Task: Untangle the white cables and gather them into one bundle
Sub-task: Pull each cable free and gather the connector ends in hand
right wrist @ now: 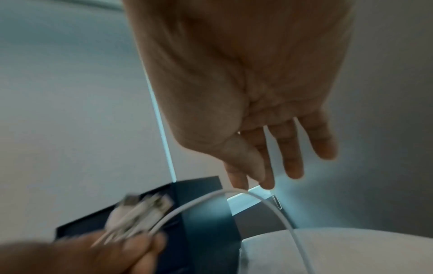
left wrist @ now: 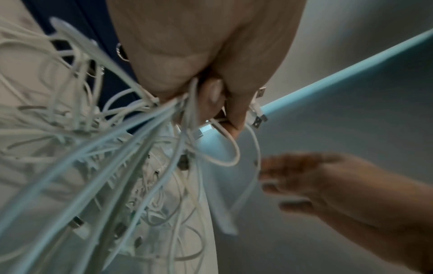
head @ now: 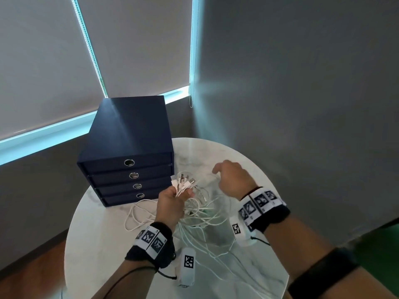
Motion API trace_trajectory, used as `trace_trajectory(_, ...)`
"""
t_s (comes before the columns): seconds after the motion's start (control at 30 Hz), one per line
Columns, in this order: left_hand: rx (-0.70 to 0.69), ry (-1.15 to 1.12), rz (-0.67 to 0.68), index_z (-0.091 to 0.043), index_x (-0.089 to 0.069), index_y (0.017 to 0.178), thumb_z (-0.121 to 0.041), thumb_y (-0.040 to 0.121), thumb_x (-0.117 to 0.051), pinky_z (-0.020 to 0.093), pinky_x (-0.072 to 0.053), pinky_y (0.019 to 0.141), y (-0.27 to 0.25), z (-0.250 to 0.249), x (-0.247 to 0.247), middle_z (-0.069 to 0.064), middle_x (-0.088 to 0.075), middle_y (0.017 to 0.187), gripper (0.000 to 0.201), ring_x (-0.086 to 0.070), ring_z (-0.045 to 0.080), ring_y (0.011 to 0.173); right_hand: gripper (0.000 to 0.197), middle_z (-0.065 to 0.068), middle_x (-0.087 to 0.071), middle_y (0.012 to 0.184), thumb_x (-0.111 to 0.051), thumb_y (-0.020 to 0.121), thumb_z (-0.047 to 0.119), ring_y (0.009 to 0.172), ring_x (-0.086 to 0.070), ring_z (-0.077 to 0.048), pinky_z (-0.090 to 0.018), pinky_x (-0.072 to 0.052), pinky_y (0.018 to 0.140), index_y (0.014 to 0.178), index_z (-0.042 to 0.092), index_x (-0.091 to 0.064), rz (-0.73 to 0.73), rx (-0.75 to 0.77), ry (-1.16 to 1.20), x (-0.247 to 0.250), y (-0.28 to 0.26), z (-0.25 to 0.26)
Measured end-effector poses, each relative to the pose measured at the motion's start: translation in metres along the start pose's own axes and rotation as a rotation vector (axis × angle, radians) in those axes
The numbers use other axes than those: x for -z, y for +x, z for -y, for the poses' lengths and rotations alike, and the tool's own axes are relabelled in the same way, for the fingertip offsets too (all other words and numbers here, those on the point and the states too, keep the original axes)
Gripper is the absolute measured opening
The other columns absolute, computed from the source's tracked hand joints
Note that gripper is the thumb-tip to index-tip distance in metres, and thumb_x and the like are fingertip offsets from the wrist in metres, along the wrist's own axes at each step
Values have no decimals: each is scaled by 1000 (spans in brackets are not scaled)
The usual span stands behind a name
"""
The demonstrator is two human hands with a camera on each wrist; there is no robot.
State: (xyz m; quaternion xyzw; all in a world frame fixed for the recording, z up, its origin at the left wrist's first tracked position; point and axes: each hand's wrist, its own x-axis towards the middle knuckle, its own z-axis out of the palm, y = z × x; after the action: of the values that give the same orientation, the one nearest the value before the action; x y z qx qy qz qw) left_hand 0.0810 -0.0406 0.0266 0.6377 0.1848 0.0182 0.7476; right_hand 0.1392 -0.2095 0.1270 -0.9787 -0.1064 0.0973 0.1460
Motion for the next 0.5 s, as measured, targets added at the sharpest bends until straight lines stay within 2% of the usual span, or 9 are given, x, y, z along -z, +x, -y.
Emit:
trace_trajectory(0.07, -24, 43, 4, -10, -67, 80, -13, 91, -70, 22, -26, 40, 1, 1, -8, 4, -58, 61, 12, -32, 10, 40, 36, -6, -52, 127, -50, 91, 19, 118, -49, -30, -46, -43, 101, 126, 22, -56, 72, 139, -86, -15, -7, 12)
trace_trajectory(0.1, -27, 57, -1, -7, -67, 80, -13, 90, -72, 23, -26, 40, 2, 2, -10, 7, -55, 62, 13, -31, 11, 40, 31, -8, -54, 123, -50, 93, 26, 114, -51, -30, -45, -45, 96, 122, 17, -57, 107, 195, -98, -24, -8, 17)
trace_trajectory(0.13, -24, 65, -5, -3, -66, 82, -13, 90, -73, 23, -27, 39, 3, 3, -12, 8, -53, 61, 14, -31, 11, 40, 27, -10, -58, 115, -50, 94, 30, 108, -55, -30, -42, -47, 89, 112, 12, -60, 134, 210, -107, -29, -8, 20)
trace_trajectory(0.2, 4, 57, -3, -1, -66, 85, -14, 89, -74, 22, -27, 39, 3, 7, -10, 0, -49, 54, 15, -31, 10, 40, 23, -13, -67, 96, -53, 92, 27, 90, -63, -32, -38, -49, 75, 89, 7, -64, 170, 142, -13, -35, -3, 18)
trace_trajectory(0.27, 45, 48, -3, -6, -66, 82, -11, 89, -72, 22, -27, 40, 1, 8, -7, -7, -44, 49, 11, -30, 8, 39, 25, -9, -71, 82, -54, 88, 23, 77, -66, -27, -37, -54, 71, 77, 6, -68, 184, 128, 166, -34, 1, 12)
trace_trajectory(0.3, 58, 47, -3, -9, -64, 79, -8, 90, -71, 21, -26, 40, 0, 9, -6, -8, -43, 48, 12, -30, 8, 38, 25, -3, -71, 78, -53, 87, 20, 73, -67, -19, -34, -55, 70, 74, 7, -71, 175, 140, 244, -32, 0, 11)
trace_trajectory(0.37, 68, 59, -15, -11, -64, 80, -5, 89, -70, 21, -26, 40, 2, 11, -6, -8, -44, 47, 13, -30, 8, 38, 25, 10, -68, 76, -54, 89, 11, 67, -61, -3, -24, -46, 65, 73, 11, -73, 120, 143, 392, -26, 2, 12)
trace_trajectory(0.4, 75, 69, -25, -10, -66, 83, -5, 88, -72, 21, -26, 40, 3, 12, -6, -6, -46, 48, 9, -31, 8, 39, 26, 11, -68, 76, -54, 90, 8, 64, -60, 2, -22, -43, 63, 72, 12, -73, 65, 139, 465, -21, 2, 14)
trace_trajectory(0.5, 81, 120, -45, -9, -67, 81, -9, 83, -77, 21, -28, 39, 5, 15, -1, -4, -48, 48, 11, -33, 10, 37, 33, 12, -66, 68, -56, 93, 12, 55, -54, 6, -23, -42, 67, 63, 18, -69, -200, 109, 778, 4, 6, 21)
